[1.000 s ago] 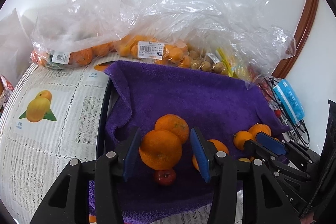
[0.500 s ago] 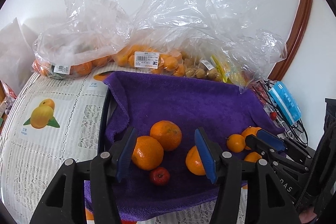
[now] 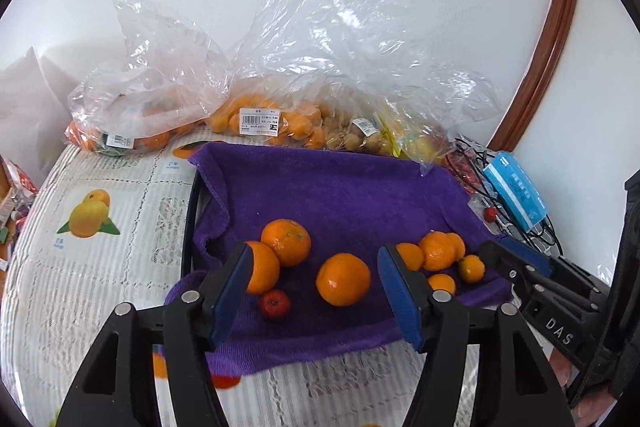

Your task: Organize fruits

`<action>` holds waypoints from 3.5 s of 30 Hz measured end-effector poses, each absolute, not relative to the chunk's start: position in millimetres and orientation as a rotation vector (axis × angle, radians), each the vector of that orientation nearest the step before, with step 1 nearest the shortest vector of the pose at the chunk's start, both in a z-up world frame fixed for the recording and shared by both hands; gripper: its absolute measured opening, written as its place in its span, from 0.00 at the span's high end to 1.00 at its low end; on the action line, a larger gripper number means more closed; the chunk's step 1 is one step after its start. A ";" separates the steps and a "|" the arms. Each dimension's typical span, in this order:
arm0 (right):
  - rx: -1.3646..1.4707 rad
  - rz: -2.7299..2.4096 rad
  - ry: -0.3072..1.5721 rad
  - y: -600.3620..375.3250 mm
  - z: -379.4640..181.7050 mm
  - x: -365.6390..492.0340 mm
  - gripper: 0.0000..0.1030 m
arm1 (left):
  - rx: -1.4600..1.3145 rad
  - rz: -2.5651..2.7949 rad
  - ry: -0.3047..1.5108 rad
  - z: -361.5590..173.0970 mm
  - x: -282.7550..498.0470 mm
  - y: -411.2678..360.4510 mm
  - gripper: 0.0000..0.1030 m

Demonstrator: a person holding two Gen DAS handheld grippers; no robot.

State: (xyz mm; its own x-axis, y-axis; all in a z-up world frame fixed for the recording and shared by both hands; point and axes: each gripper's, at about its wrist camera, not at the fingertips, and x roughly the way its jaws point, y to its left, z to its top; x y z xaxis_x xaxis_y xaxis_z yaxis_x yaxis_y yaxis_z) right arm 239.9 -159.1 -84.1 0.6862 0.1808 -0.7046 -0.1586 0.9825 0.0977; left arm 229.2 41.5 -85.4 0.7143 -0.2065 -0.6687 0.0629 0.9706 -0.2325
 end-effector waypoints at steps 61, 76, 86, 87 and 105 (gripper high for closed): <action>0.064 0.067 0.638 -214.6 32.4 -1.1 0.05 | -0.118 -0.042 0.603 16.2 4.1 7.6 0.12; 0.064 0.072 0.630 -215.2 34.9 -5.0 0.05 | -0.118 -0.041 0.605 15.6 3.3 7.1 0.12; 0.063 0.076 0.630 -213.2 35.0 -5.6 0.05 | -0.121 -0.046 0.603 16.6 1.5 4.7 0.12; 0.060 0.076 0.630 -212.5 35.0 -5.8 0.05 | -0.125 -0.048 0.602 16.5 1.5 4.7 0.12; 0.064 0.077 0.629 -213.6 35.5 -6.7 0.05 | -0.122 -0.049 0.602 17.4 0.7 2.4 0.12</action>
State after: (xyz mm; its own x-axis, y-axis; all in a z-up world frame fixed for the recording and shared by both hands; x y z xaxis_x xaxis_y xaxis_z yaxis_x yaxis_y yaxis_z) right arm -6.7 -213.6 35.5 0.8061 0.0910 -0.5847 -0.0523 0.9952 0.0827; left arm 0.7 2.4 17.4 0.8235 -0.0817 -0.5614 0.0104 0.9916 -0.1291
